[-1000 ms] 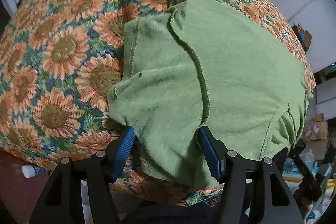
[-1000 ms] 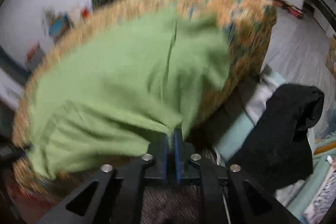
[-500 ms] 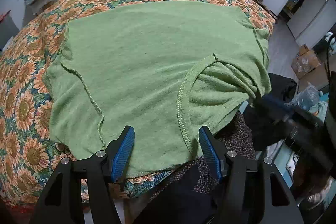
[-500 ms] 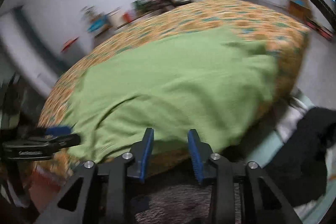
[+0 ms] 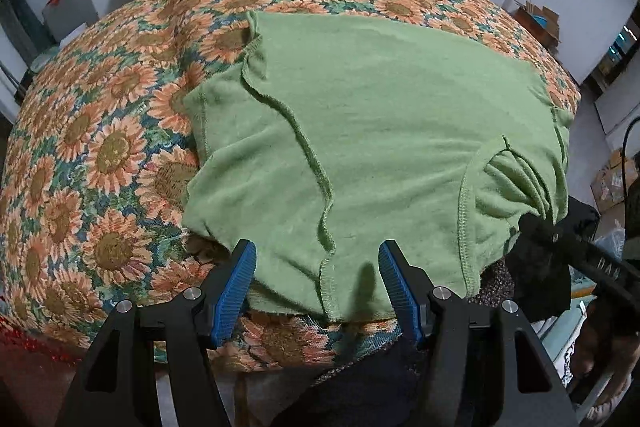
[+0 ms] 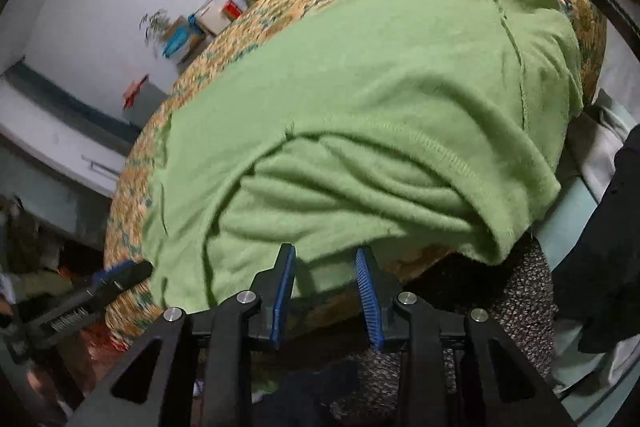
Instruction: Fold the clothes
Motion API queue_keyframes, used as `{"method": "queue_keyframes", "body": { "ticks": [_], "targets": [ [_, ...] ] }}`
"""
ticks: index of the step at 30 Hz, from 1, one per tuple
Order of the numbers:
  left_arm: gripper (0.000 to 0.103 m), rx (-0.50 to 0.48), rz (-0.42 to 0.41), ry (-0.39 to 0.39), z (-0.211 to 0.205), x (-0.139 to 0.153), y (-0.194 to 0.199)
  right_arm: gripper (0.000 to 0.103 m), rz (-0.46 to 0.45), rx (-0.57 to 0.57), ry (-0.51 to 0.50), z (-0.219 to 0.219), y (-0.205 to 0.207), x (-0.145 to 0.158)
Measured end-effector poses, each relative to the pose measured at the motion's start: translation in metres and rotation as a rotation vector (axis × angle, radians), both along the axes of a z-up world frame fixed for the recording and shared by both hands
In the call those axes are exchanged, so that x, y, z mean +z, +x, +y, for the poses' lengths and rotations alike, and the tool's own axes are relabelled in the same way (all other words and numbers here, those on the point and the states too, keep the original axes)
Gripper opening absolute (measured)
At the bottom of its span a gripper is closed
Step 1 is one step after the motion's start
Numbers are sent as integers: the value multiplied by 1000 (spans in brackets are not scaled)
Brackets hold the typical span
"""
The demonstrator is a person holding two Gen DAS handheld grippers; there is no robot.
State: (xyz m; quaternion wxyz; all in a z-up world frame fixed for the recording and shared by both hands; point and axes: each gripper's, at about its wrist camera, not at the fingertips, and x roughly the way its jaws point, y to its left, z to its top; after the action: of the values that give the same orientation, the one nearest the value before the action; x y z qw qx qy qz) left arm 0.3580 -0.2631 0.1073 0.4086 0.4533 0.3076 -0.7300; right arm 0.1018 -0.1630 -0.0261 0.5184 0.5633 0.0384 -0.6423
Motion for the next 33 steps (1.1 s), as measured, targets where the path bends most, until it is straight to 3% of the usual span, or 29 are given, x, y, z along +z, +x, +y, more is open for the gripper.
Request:
{"method": "queue_keyframes", "body": {
  "ticks": [3,4,5,6,12,16,20,22,26,31,33],
  "targets": [
    [65,-6,15,10,2,-3,-1,38,4,-13,5,-8,-1,1],
    [65,-8,19,12,3,-4,-2,29,30,-10,3,-10,0,2],
    [65,-9,19,12,4,-4,0,10,56,-6,0,-12,1,3],
    [65,-9,20,13,6,-4,1,3,91,5,19,-14,4,3],
    [65,14,16,28,6,-9,10,2,146,95,61,5,19,4],
    [65,30,8,33,3,-11,12,1,96,122,104,11,20,-12],
    [65,28,14,30,3,-8,12,10,81,117,55,13,16,1],
    [65,27,16,32,2,-8,11,14,130,143,-6,14,18,21],
    [65,26,13,34,2,-9,7,37,236,254,-53,-3,41,40],
    [65,30,7,35,3,-9,10,47,225,314,-40,-33,60,30],
    [65,39,0,34,3,-9,15,39,234,323,-14,-36,61,22]
  ]
}}
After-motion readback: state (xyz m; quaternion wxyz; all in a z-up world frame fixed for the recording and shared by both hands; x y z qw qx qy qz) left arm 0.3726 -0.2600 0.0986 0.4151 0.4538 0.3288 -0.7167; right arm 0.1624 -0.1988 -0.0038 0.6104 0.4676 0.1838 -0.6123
